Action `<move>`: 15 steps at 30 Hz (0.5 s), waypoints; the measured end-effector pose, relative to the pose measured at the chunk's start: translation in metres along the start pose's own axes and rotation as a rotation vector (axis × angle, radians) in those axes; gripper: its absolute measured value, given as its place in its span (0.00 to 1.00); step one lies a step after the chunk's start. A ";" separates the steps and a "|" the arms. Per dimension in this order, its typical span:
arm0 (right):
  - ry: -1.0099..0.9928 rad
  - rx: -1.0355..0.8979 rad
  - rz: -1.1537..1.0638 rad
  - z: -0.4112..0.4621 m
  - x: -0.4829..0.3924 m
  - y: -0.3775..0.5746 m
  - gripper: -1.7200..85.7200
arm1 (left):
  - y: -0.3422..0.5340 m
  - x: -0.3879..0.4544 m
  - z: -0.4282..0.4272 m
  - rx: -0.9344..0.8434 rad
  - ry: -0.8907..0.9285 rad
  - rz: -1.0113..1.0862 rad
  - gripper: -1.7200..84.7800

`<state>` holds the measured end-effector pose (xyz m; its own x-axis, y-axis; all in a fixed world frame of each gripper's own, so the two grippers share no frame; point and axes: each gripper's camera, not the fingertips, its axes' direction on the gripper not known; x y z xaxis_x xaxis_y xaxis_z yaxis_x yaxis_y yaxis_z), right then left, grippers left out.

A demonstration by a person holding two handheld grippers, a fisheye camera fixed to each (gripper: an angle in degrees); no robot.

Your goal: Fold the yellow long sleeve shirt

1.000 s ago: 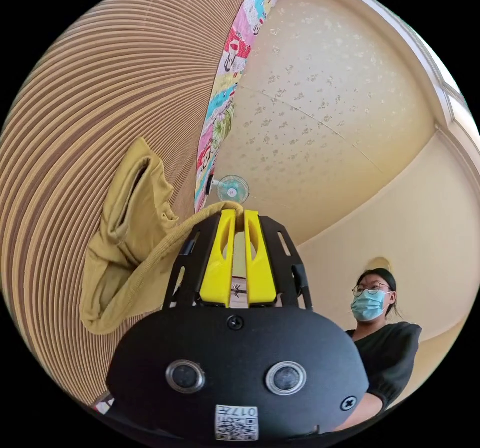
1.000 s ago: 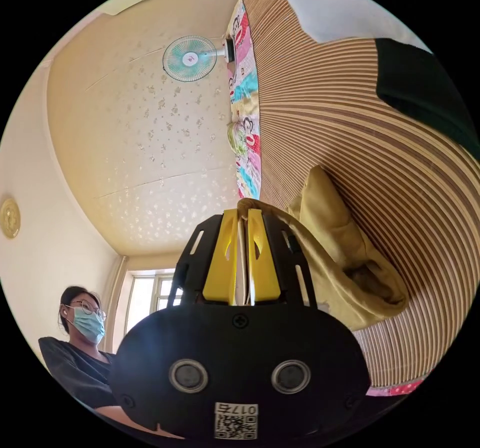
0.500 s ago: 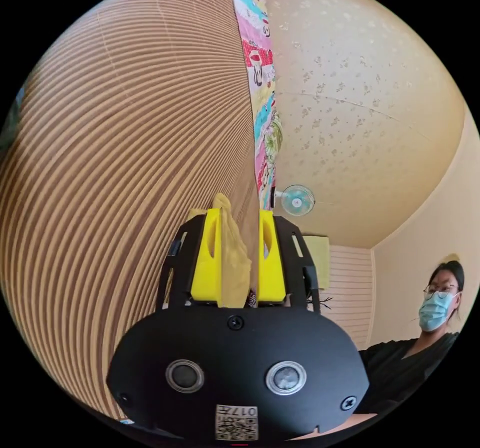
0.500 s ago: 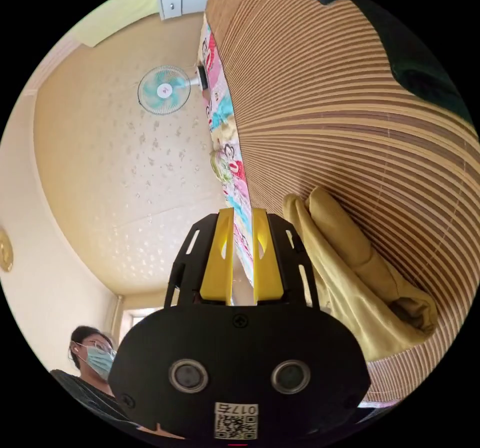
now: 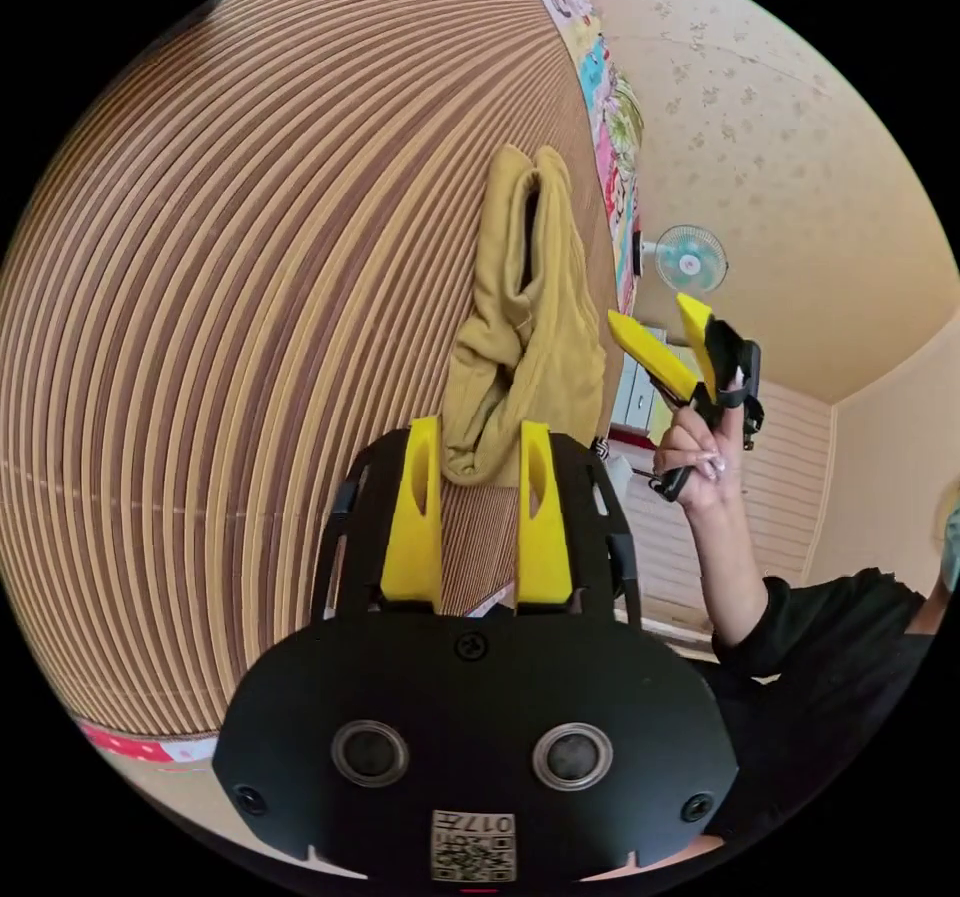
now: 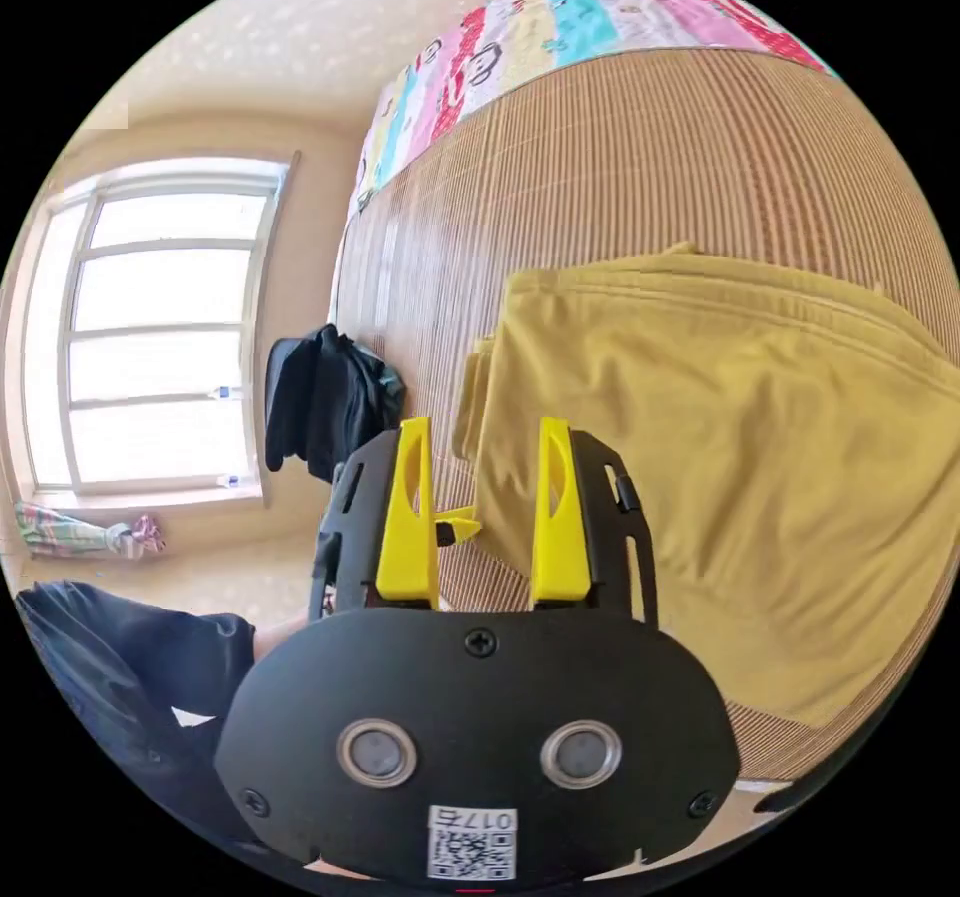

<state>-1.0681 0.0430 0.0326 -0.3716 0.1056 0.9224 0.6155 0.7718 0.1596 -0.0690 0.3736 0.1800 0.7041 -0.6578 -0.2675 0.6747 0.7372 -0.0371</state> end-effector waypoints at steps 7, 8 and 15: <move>0.398 -0.231 -0.049 0.097 -0.087 -0.053 0.27 | 0.017 -0.005 0.016 0.048 0.117 -0.021 0.07; 0.442 -0.267 -0.059 0.110 -0.095 -0.056 0.28 | 0.022 0.001 0.018 0.057 0.129 0.010 0.07; 0.768 -0.486 -0.197 0.159 -0.132 -0.058 0.25 | 0.046 0.041 0.034 0.133 -0.004 0.114 0.06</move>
<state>-1.1653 0.0845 -0.1542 -0.0454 -0.5774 0.8152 0.8782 0.3659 0.3080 -0.0019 0.3754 0.2000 0.7785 -0.5718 -0.2587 0.6135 0.7803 0.1215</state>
